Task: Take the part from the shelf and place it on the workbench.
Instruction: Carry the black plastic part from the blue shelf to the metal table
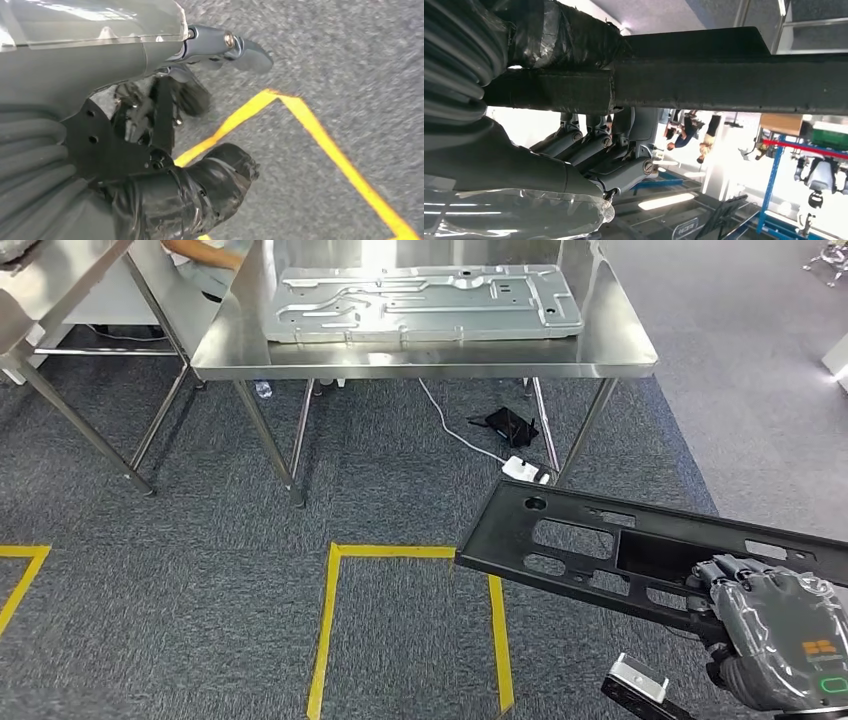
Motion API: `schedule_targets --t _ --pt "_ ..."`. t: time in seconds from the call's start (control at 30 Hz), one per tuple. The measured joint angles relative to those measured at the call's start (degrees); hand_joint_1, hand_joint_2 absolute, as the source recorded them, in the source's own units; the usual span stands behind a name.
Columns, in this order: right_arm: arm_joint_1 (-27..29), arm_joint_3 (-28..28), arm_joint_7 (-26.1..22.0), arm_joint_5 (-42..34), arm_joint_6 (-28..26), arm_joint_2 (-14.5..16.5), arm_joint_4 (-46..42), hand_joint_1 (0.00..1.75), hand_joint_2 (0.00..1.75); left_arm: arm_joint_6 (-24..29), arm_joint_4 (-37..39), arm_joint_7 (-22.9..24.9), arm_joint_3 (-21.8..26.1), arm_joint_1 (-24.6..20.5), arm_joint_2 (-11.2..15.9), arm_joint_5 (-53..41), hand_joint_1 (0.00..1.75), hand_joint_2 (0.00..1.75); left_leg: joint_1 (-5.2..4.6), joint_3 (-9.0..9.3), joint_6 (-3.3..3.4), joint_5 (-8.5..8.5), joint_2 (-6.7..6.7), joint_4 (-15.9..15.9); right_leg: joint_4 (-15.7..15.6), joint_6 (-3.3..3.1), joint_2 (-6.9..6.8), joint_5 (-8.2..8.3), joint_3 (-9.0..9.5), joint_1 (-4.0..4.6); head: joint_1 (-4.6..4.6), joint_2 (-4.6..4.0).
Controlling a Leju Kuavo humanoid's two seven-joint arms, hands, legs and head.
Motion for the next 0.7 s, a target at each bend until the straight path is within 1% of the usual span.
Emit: schedule_targets --t 0.03,0.07,0.1,0.13,0.17,0.2,0.23,0.27,0.3,0.33,0.37,0.4,0.43,0.47,0.5,0.53,0.57,0.6,0.63,0.7 --pt "0.25 -0.63 0.0 -0.44 0.17 -0.19 0.01 1.75 1.75 -0.02 0.01 -0.09 0.01 0.11 0.0 0.05 0.0 1.75 0.02 0.17 0.0 2.57 0.29 -2.56 0.11 0.44 0.1 -0.77 0.82 -0.09 -0.1 0.0" --pt "0.48 -1.52 0.0 -1.15 0.47 -0.5 0.0 1.75 1.75 -0.05 0.01 -0.17 0.01 0.19 0.0 0.11 0.0 1.75 -0.08 0.42 0.25 4.61 0.5 -4.16 0.2 0.97 0.15 -1.53 1.33 -0.09 -0.19 0.0" --pt "0.8 -2.59 0.0 -2.08 0.8 -0.87 -0.01 1.75 1.75 -0.12 0.02 -0.23 0.02 0.23 0.0 0.17 0.0 1.75 -0.26 0.61 0.7 5.5 0.65 -4.75 0.33 1.52 0.22 -2.04 1.93 -0.13 -0.23 0.0" --pt "1.16 -3.89 0.0 -3.22 1.16 -1.34 -0.01 1.75 1.75 -0.19 0.02 -0.28 0.02 0.16 0.0 0.23 0.0 1.75 -0.51 0.87 1.26 4.86 0.69 -4.62 0.56 2.02 0.24 -2.26 2.52 -0.19 -0.24 0.0" --pt "1.42 -5.42 0.0 -4.47 1.49 -1.87 -0.02 1.75 1.75 -0.3 0.01 -0.35 0.02 0.06 -0.01 0.28 0.0 1.75 -0.58 1.54 1.87 4.9 0.59 -4.79 0.97 2.41 0.19 -2.24 2.68 -0.34 -0.18 0.0" --pt "1.7 -6.96 0.01 -5.56 1.7 -2.38 -0.02 1.75 1.75 -0.39 0.01 -0.39 0.02 -0.06 -0.01 0.33 0.0 1.75 -0.59 2.14 2.39 4.72 0.51 -5.08 2.11 2.62 0.18 -1.89 2.49 -0.5 -0.09 0.0" --pt "1.85 -8.5 0.01 -6.4 1.87 -2.86 -0.01 1.75 1.75 -0.44 0.0 -0.44 0.03 -0.2 -0.01 0.36 0.0 1.75 -0.58 2.79 2.87 4.5 0.46 -5.41 4.23 2.68 0.14 -1.66 1.27 -0.57 -0.04 0.0" --pt "1.9 -9.85 0.01 -6.97 1.98 -3.25 -0.01 1.75 1.75 -0.49 0.0 -0.5 0.04 -0.32 0.01 0.38 0.0 1.75 -0.55 3.49 3.27 4.3 0.4 -5.72 7.24 2.68 0.13 -1.87 -0.68 -0.53 0.07 0.0" --pt "2.02 -10.94 0.01 -7.28 2.02 -3.58 0.0 1.75 1.75 -0.49 0.01 -0.55 0.06 -0.38 0.03 0.4 0.0 1.75 -0.58 4.01 3.57 3.99 0.39 -5.97 10.81 2.61 0.14 -2.7 -3.2 -0.36 0.13 0.0" --pt "2.2 -11.86 0.0 -7.44 2.04 -3.88 0.0 1.75 1.75 -0.5 0.01 -0.58 0.08 -0.42 0.05 0.41 0.0 1.75 -0.65 4.57 3.8 3.61 0.34 -6.19 14.12 2.53 0.14 -4.23 -5.9 -0.14 0.15 0.0" --pt "2.41 -12.63 0.0 -7.52 2.04 -4.11 0.0 1.75 1.75 -0.52 0.02 -0.61 0.09 -0.39 0.04 0.42 0.0 1.75 -0.75 5.23 3.92 3.15 0.25 -6.35 16.36 2.42 0.15 -5.95 -8.26 0.12 0.16 0.0" --pt "2.62 -13.39 0.0 -7.6 2.02 -4.3 0.0 1.75 1.75 -0.57 0.02 -0.61 0.1 -0.33 0.02 0.43 0.0 1.75 -0.85 6.01 3.98 2.58 0.13 -6.46 17.16 2.27 0.15 -7.21 -9.96 0.35 0.15 0.0" --pt "2.76 -14.16 0.01 -7.71 1.98 -4.42 0.0 1.75 1.75 -0.64 0.02 -0.61 0.11 -0.26 -0.03 0.44 0.0 1.75 -0.94 6.9 3.99 1.93 -0.01 -6.51 16.29 2.05 0.15 -7.43 -10.87 0.6 0.15 0.0" --pt "2.83 -14.98 0.01 -7.92 1.93 -4.52 0.0 1.75 1.75 -0.7 0.02 -0.61 0.12 -0.2 -0.09 0.45 0.0 1.75 -0.98 7.85 3.94 1.24 -0.14 -6.54 13.96 1.77 0.15 -6.21 -11.09 0.85 0.16 0.0" --pt "2.87 -15.81 0.01 -8.24 1.86 -4.65 0.01 1.75 1.75 -0.77 0.02 -0.61 0.13 -0.15 -0.13 0.46 0.0 1.75 -1.01 8.56 3.87 0.52 -0.24 -6.6 10.64 1.39 0.15 -3.28 -10.88 1.14 0.18 0.0" --pt "2.96 -16.66 0.01 -8.59 1.77 -4.84 0.02 1.75 1.75 -0.81 0.02 -0.61 0.17 -0.16 -0.19 0.48 0.0 1.75 -1.1 9.39 3.74 -0.21 -0.33 -6.48 7.39 0.99 0.24 0.22 -10.7 1.43 0.23 0.0" --pt "3.06 -17.46 0.0 -8.93 1.67 -5.1 0.02 1.75 1.75 -0.83 0.02 -0.62 0.24 -0.18 -0.23 0.49 0.0 1.75 -1.23 9.85 3.53 -0.88 -0.48 -6.51 5.02 0.67 0.25 3.01 -10.48 1.71 0.37 0.0" --pt "3.19 -18.22 0.0 -9.19 1.57 -5.36 0.03 1.75 1.75 -0.85 0.02 -0.62 0.33 -0.18 -0.27 0.5 0.0 1.75 -1.37 10.31 3.28 -1.36 -0.57 -6.65 3.59 0.38 0.34 5.11 -10.25 1.91 0.49 0.0" --pt "3.31 -18.91 0.0 -9.35 1.48 -5.58 0.03 1.75 1.75 -0.85 0.02 -0.62 0.45 -0.22 -0.3 0.51 0.0 1.75 -1.5 10.87 2.99 -1.54 -0.65 -6.51 3.03 0.15 0.47 5.67 -10.04 1.96 0.61 0.0" --pt "3.41 -20.18 0.01 -9.51 1.19 -5.87 0.02 1.75 1.75 -0.87 0.02 -0.63 0.62 -0.24 -0.26 0.51 0.0 1.75 -1.66 11.42 2.45 -1.26 -0.67 -6.31 2.42 -0.34 0.59 5.48 -8.89 1.71 0.69 0.01"
